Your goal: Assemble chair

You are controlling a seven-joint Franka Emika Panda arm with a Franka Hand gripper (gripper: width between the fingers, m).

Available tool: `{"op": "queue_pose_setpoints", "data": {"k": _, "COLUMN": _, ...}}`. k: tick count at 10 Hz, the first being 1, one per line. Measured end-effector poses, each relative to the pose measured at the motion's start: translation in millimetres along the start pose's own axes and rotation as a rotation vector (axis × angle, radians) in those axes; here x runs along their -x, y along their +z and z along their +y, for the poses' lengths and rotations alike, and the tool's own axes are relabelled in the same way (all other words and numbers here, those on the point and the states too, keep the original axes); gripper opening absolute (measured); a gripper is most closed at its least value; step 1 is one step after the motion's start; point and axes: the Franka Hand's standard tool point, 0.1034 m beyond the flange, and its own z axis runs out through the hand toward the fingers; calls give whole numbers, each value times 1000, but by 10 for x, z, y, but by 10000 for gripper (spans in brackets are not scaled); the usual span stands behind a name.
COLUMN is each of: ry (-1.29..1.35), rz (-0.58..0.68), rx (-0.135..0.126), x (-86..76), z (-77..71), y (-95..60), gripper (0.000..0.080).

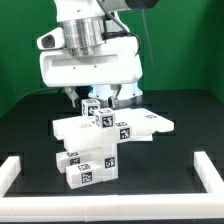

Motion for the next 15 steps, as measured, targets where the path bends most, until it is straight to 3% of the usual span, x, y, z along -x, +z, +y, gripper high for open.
{"op": "queue_pose_setpoints", "data": {"k": 2, "ry": -426, "rz": 49, "rx": 44, "x": -130, "z": 110, "y": -49, "gripper": 649}}
{"op": "queue_pose_setpoints", "data": {"k": 5, "ry": -441, "rz": 56, "rx": 56, "x": -145, "z": 132, "y": -49, "gripper": 649}}
{"op": "queue_pose_setpoints", "data": {"k": 6, "ry": -405, "rz": 57, "rx": 55, "x": -144, "z": 131, "y": -49, "gripper": 558}}
{"op": "queue_pose_setpoints", "data": {"k": 7, "ry": -313, "rz": 59, "rx": 52, "x": -144, "z": 130, "y": -48, "gripper": 558}}
{"op": "queue_pose_setpoints", "data": {"k": 8, "ry": -264, "rz": 61, "rx": 50, "x": -144, "z": 129, "y": -48, "gripper": 357}}
{"op": "queue_pose_setpoints", "data": {"k": 9, "ry": -181, "rz": 63, "rx": 47, "x": -145, "z": 129, "y": -48, "gripper": 280}}
{"op": "queue_pose_setpoints", "data": {"k": 13, "ry": 149, "rz": 72, "rx": 39, "x": -159, "z": 136, "y": -48, "gripper": 280}}
{"op": "queue_pose_setpoints", "data": {"k": 15, "ry": 537, "rz": 84, "rx": 28, "x": -196, "z": 112, "y": -48, "gripper": 280}}
